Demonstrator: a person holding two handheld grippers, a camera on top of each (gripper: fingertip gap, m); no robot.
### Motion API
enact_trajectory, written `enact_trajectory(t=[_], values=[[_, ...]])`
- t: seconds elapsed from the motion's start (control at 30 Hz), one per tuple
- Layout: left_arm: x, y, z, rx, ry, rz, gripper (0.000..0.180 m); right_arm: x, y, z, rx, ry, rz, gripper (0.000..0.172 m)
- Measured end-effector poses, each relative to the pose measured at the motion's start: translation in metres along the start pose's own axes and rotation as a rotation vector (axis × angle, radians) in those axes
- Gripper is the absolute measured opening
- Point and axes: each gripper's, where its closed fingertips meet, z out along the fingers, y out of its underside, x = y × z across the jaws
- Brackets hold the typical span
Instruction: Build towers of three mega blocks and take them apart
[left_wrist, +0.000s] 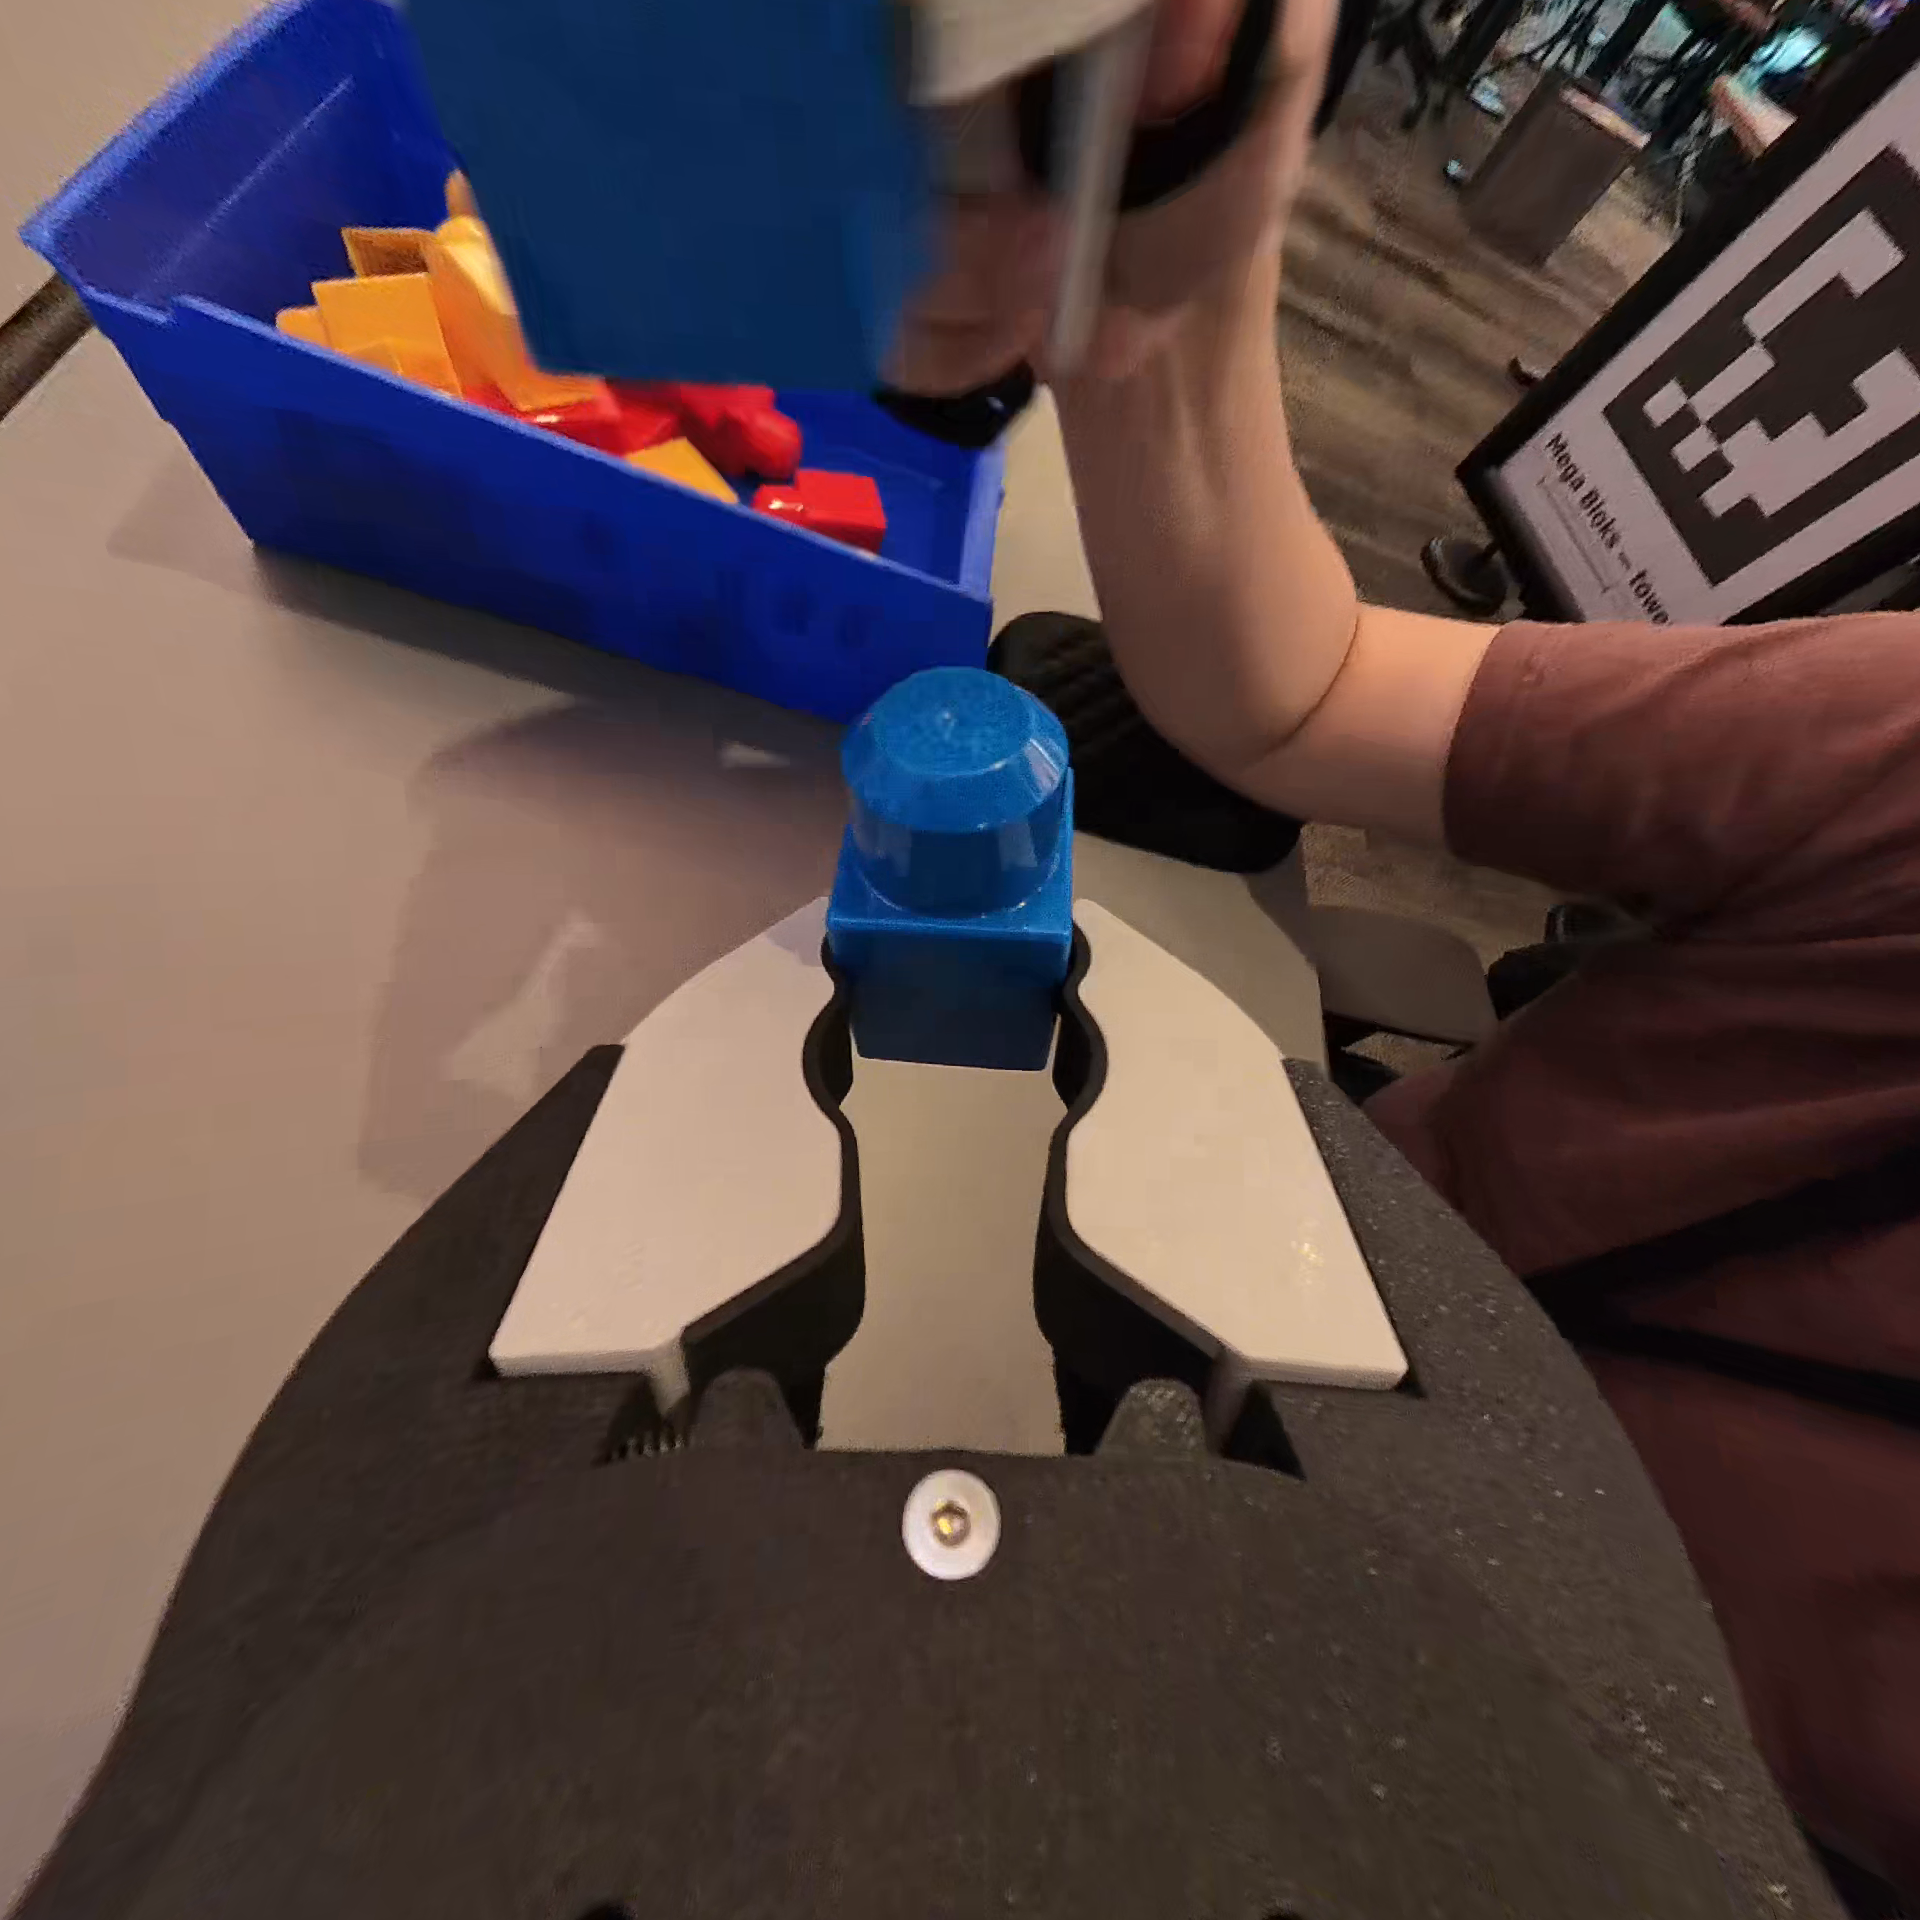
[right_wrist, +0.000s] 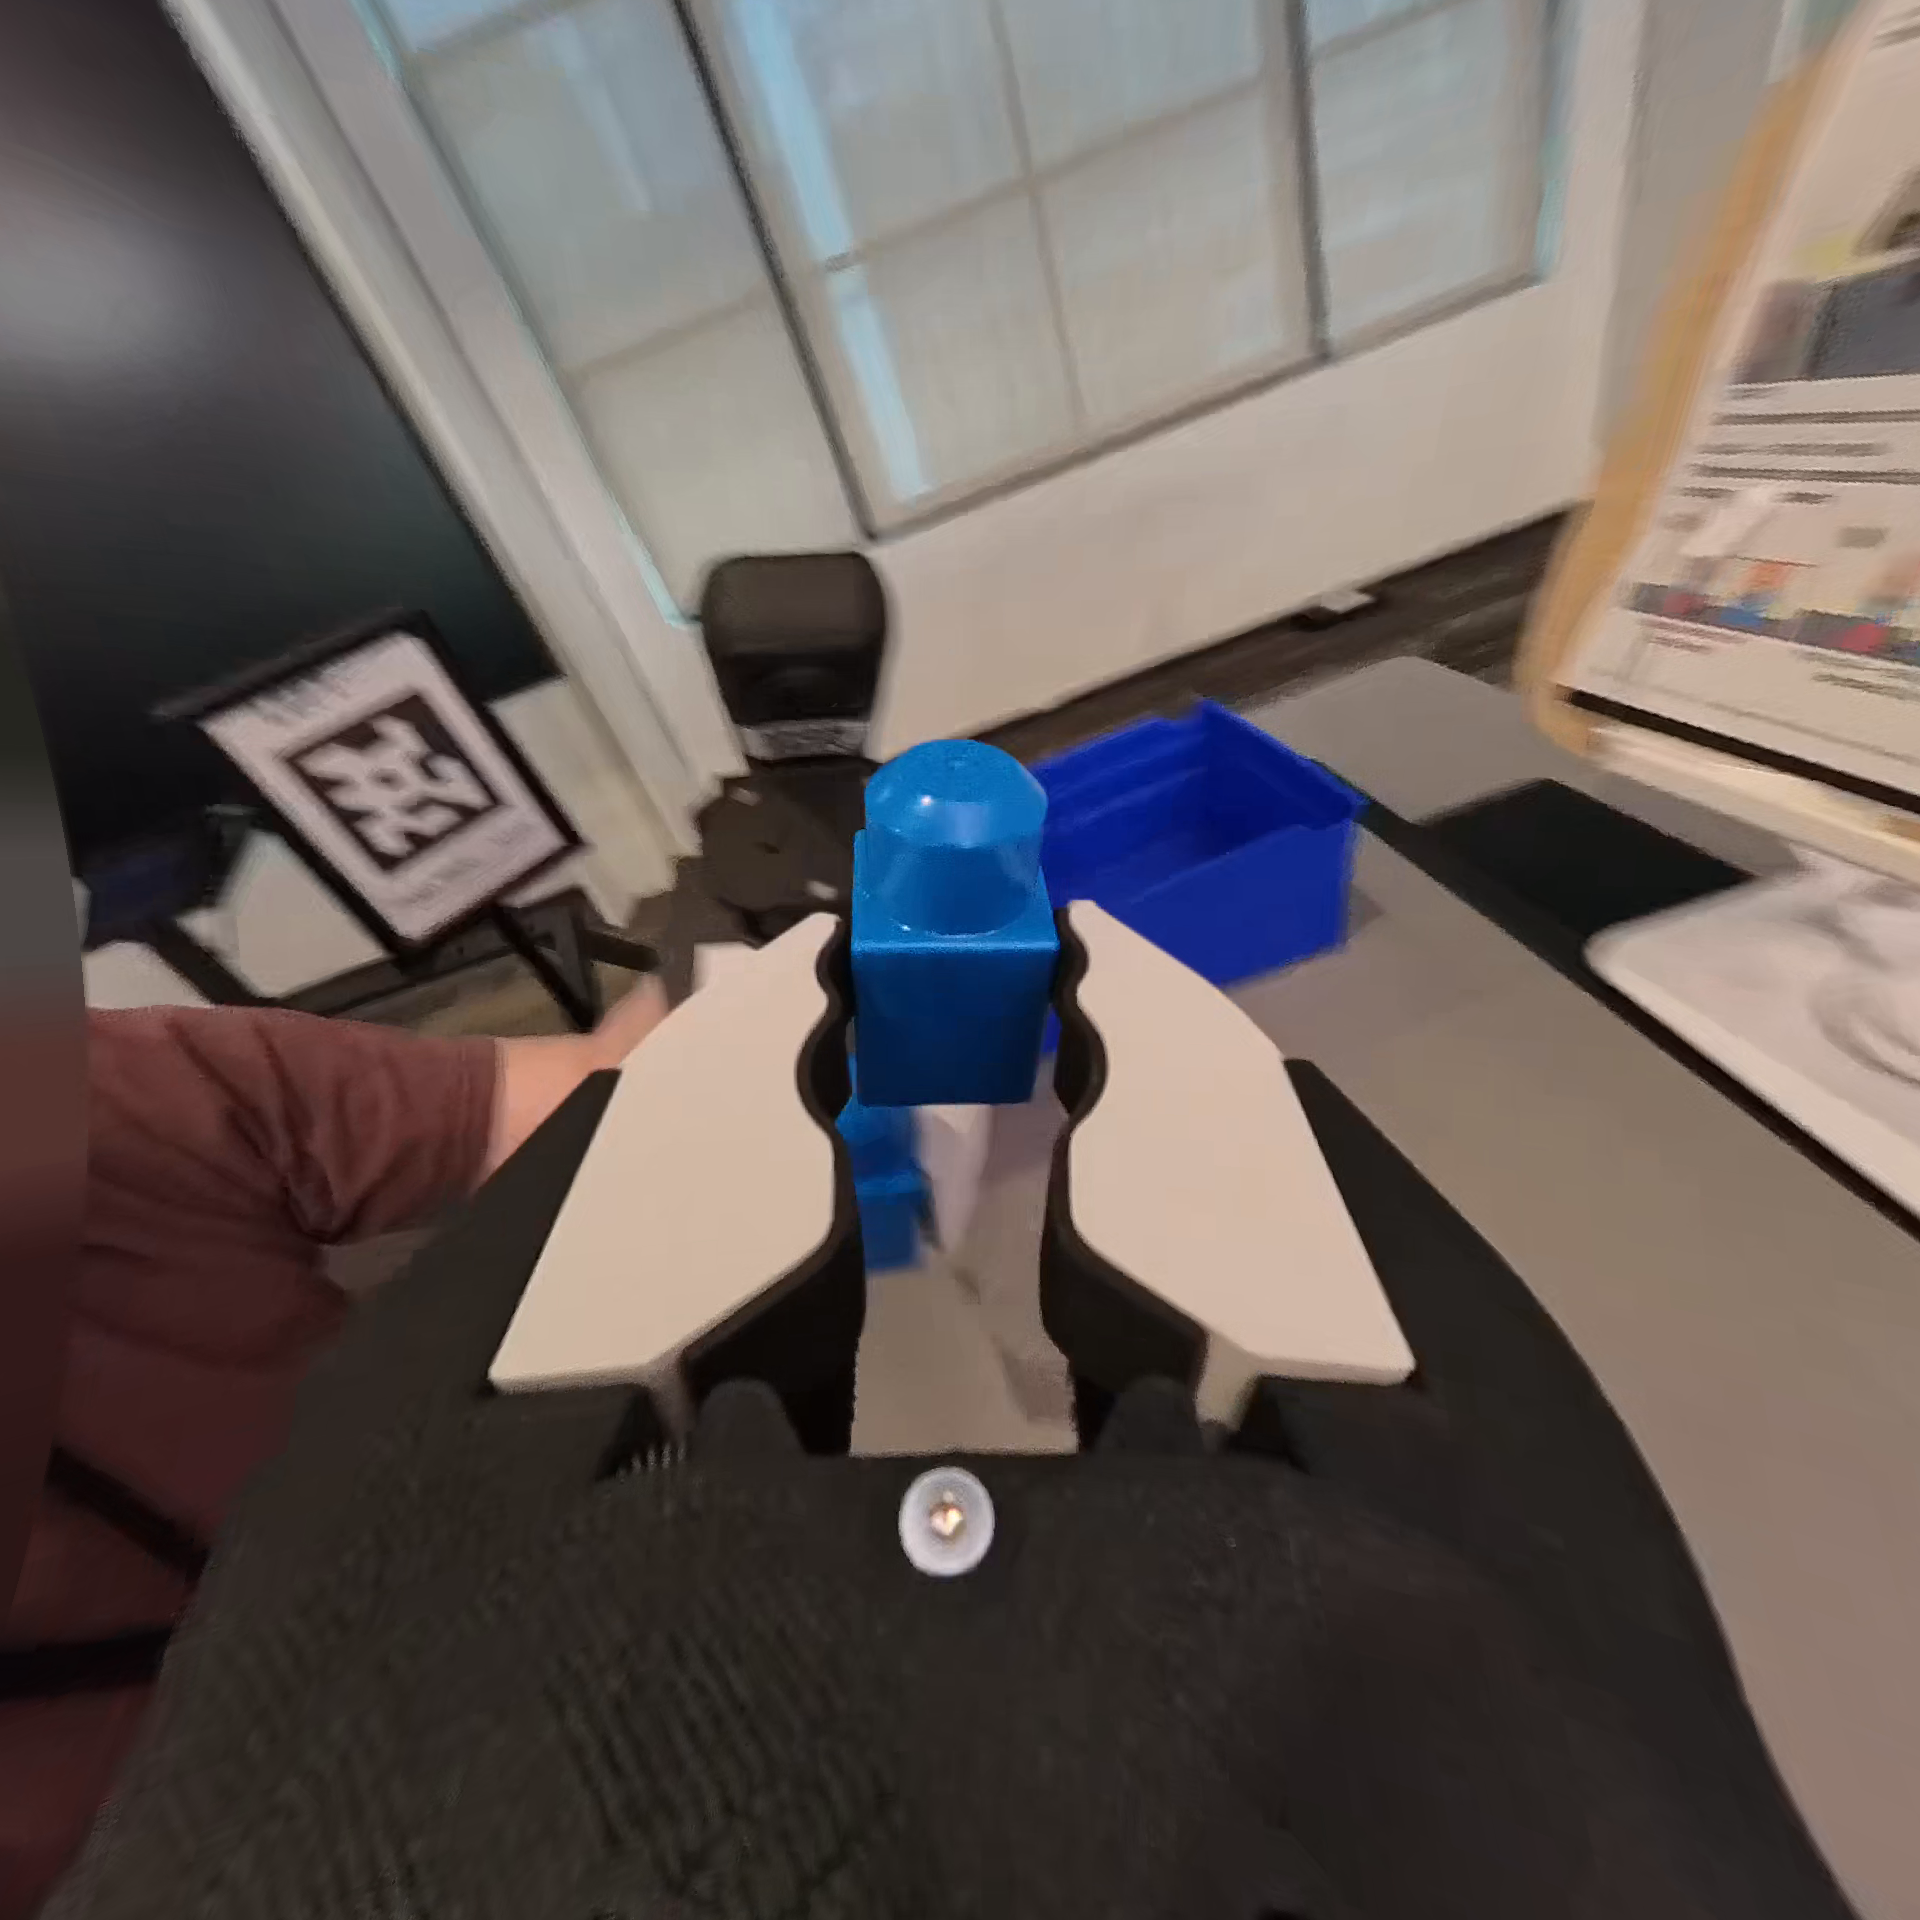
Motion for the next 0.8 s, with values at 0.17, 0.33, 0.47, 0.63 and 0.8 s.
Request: enact_trajectory(t=[0.17, 0.33, 0.47, 0.63, 0.8], values=[[0.006, -0.012, -0.014, 0.068, 0.007, 0.018, 0.035, 0.081, 0.053, -0.110, -0.495, 0.551, -0.112, 0.037], [0.008, -0.014, -0.023, 0.086, 0.013, 0.019, 0.036, 0.113, 0.141, -0.184, -0.902, 0.665, 0.146, 0.037], [0.006, -0.012, -0.020, 0.080, 0.019, 0.000, 0.036, 0.144, 0.172, -0.191, -1.037, 0.731, 0.241, 0.038], [0.009, -0.012, -0.021, 0.091, 0.092, -0.050, 0.035, 0.144, 0.105, -0.168, -0.793, 0.807, -0.013, 0.047], [0.014, -0.015, -0.041, 0.130, 0.176, -0.110, 0.035, 0.017, 0.001, -0.050, -0.245, 0.377, -0.733, 0.086]])
